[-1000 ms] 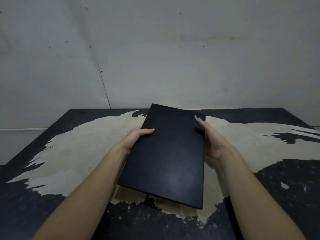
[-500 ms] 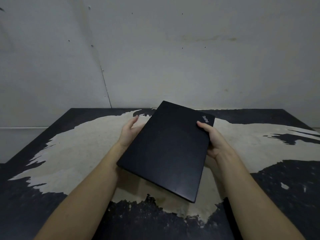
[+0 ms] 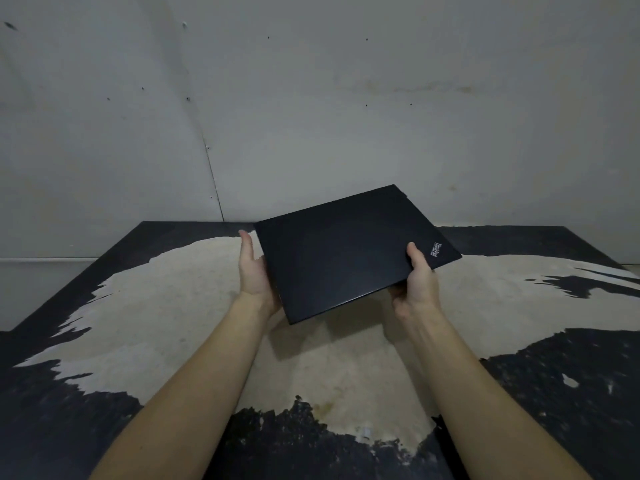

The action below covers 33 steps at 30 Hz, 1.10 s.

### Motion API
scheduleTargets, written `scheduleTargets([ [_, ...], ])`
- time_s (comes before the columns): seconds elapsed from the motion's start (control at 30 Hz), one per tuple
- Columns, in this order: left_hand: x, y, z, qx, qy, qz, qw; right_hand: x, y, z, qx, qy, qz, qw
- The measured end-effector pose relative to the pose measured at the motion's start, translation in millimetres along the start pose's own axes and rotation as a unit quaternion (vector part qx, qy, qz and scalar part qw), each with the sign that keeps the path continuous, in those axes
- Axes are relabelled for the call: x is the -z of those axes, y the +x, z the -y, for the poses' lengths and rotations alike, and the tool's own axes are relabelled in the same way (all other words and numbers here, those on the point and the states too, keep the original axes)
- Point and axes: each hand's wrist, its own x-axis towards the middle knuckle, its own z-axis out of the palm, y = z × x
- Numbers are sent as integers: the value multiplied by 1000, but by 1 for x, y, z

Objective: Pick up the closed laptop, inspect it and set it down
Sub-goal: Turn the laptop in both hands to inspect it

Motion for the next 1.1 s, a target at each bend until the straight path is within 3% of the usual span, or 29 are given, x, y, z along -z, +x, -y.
scheduleTargets([
  [0.2,-13,-2,1,33,146,-60,987,0,3,-8,40,8,-37,999],
  [0.33,-17,0,0,-26,215,-83,973,-1,3,-13,30,5,-39,999],
  [0.47,-16,2,-6,-63,226,-93,968,-2,1,-16,21,-16,-27,999],
  [0.67,-5,6,-11,-54,212,-108,970,-6,1,-7,9,-71,18,997],
  [0.87,10,6,-25,-53,220,-120,967,14,17,28,-10,-36,38,999],
  [1.1,32,-3,-34,-49,261,-124,956,29,24,41,-95,-207,89,970],
])
